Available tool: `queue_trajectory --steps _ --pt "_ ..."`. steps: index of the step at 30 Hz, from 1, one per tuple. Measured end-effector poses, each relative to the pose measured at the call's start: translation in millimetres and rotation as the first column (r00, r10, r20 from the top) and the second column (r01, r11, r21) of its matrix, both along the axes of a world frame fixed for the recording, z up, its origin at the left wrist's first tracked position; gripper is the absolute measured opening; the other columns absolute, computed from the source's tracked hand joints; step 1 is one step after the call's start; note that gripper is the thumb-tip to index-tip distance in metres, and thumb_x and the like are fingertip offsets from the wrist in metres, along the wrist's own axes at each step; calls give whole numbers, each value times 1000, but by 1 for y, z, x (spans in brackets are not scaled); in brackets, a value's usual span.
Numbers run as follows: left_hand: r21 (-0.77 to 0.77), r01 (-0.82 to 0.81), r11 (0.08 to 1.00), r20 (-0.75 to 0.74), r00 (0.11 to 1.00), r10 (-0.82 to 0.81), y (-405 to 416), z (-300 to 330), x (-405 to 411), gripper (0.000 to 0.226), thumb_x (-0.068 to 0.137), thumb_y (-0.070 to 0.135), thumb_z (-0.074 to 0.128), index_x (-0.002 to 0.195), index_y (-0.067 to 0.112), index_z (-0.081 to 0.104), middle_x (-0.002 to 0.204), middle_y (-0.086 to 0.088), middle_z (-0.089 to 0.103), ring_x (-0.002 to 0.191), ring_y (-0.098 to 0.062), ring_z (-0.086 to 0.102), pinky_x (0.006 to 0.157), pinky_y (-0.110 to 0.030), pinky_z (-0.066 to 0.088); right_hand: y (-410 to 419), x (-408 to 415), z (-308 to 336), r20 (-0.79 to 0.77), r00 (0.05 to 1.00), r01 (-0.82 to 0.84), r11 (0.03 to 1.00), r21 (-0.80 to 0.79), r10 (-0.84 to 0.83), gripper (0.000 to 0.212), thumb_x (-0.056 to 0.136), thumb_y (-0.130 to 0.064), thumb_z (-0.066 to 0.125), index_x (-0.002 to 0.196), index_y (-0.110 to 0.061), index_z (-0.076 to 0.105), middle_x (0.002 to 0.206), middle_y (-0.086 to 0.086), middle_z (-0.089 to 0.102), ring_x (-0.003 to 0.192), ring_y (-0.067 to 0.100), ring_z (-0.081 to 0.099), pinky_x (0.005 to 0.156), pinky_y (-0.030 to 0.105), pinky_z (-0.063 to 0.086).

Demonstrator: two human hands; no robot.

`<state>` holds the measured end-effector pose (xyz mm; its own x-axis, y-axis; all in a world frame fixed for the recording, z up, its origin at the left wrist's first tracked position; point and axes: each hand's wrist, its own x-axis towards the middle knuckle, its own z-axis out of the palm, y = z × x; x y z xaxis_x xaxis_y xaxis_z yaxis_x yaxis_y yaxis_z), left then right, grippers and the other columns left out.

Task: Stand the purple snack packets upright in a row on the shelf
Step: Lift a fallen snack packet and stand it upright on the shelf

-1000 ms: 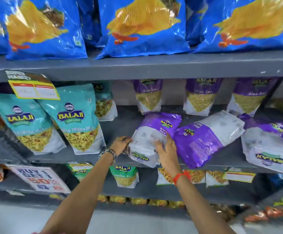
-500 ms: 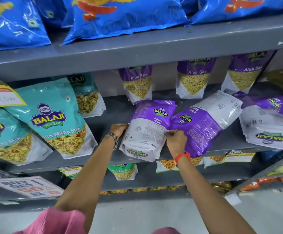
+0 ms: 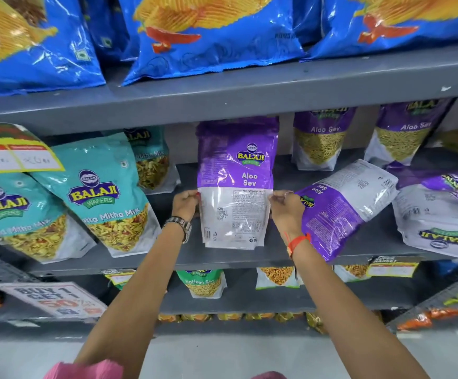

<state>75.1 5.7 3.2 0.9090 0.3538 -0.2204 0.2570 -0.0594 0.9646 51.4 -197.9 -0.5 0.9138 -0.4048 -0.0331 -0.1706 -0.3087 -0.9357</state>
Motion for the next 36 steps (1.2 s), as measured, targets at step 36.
queue_trajectory --steps 36 --pt "-109 111 988 426 903 -55 -7 6 -36 15 90 18 48 96 23 60 92 13 64 75 10 64 62 -6 48 49 -28 -21 347 825 -512 850 124 447 43 70 18 42 73 -19 63 82 -9 64 79 -10 59 72 1 42"
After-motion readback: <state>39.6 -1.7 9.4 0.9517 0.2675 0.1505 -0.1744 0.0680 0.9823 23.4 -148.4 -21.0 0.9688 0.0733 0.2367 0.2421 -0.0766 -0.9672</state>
